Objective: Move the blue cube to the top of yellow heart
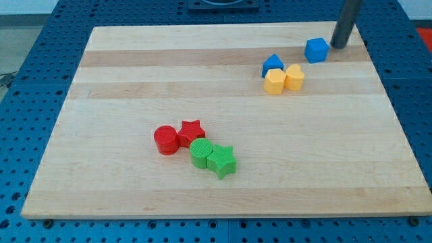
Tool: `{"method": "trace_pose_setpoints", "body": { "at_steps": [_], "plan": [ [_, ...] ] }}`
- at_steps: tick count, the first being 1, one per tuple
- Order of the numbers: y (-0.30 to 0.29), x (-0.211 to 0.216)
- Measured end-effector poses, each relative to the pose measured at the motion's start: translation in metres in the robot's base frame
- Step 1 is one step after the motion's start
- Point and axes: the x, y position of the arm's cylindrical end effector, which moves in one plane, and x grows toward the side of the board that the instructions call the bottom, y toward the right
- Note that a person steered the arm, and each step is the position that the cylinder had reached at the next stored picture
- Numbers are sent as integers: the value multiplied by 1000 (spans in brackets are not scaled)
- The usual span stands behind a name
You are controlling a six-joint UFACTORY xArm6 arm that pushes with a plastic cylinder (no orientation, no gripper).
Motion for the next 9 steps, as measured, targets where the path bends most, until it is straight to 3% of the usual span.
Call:
{"method": "trace_pose_setpoints", "body": {
  "at_steps": [4,5,6,7,8,9],
  "plan": [
    [-81,93],
    [-60,101],
    [-33,93],
    [-30,57],
    [-38,26],
    [-53,22]
  ]
}}
